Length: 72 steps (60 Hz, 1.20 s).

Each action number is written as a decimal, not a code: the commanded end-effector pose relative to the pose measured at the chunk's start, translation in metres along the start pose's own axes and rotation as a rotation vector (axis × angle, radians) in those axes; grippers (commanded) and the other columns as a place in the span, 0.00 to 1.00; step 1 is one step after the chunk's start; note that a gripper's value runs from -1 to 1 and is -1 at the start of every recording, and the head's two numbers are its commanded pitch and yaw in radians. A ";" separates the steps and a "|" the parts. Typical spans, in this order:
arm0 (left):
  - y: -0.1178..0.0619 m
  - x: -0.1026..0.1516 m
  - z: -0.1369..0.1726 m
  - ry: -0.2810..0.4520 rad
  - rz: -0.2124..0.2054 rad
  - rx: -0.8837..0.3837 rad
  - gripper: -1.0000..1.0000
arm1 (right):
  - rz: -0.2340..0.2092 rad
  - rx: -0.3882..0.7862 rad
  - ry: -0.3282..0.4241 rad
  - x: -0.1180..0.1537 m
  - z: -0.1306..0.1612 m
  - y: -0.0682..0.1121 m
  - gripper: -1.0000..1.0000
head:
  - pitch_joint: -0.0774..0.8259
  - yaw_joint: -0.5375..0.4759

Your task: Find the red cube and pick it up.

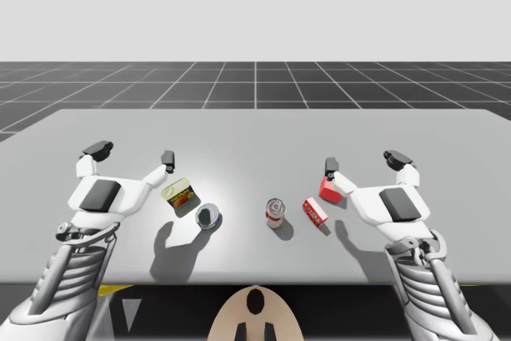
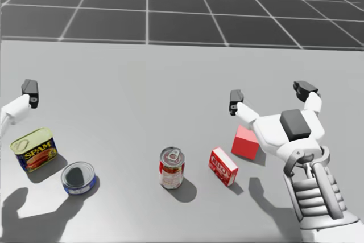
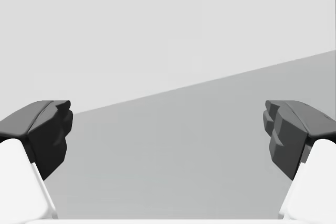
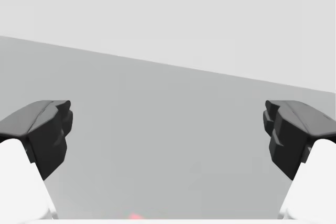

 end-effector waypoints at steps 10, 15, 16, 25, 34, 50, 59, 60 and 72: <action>-0.002 0.001 0.001 -0.002 -0.003 -0.008 0.00 | 0.003 0.005 0.000 0.000 0.000 0.000 0.00 | 0.79 0.24; -0.003 0.001 0.001 -0.001 -0.003 -0.008 0.00 | 0.002 0.009 0.001 0.000 0.000 0.000 0.00 | 0.80 0.20; -0.003 0.001 0.001 -0.001 -0.004 -0.008 0.00 | 0.002 0.010 0.000 0.000 0.000 0.000 0.00 | 0.80 0.19; -0.004 0.001 0.001 0.001 -0.004 -0.007 0.00 | -0.007 0.017 0.006 0.000 0.000 -0.001 0.00 | 0.80 0.16; -0.004 0.001 0.000 0.007 0.001 -0.004 0.00 | -0.114 0.093 0.072 0.004 0.006 -0.007 0.00 | 0.78 0.18; -0.005 0.000 0.000 0.030 0.000 -0.010 0.00 | -0.254 0.047 0.357 -0.020 0.000 -0.007 0.00 | 0.76 0.18; -0.004 0.000 -0.001 0.032 0.000 -0.016 0.00 | -0.381 0.041 0.418 -0.041 -0.010 -0.003 0.00 | 0.77 0.18; -0.004 0.000 -0.001 0.032 0.000 -0.017 0.00 | -0.395 0.046 0.430 -0.043 -0.011 -0.002 0.00 | 0.77 0.18; -0.003 -0.001 -0.001 0.034 0.000 -0.021 0.00 | -0.372 -0.027 0.508 -0.047 -0.024 0.017 0.00 | 0.77 0.16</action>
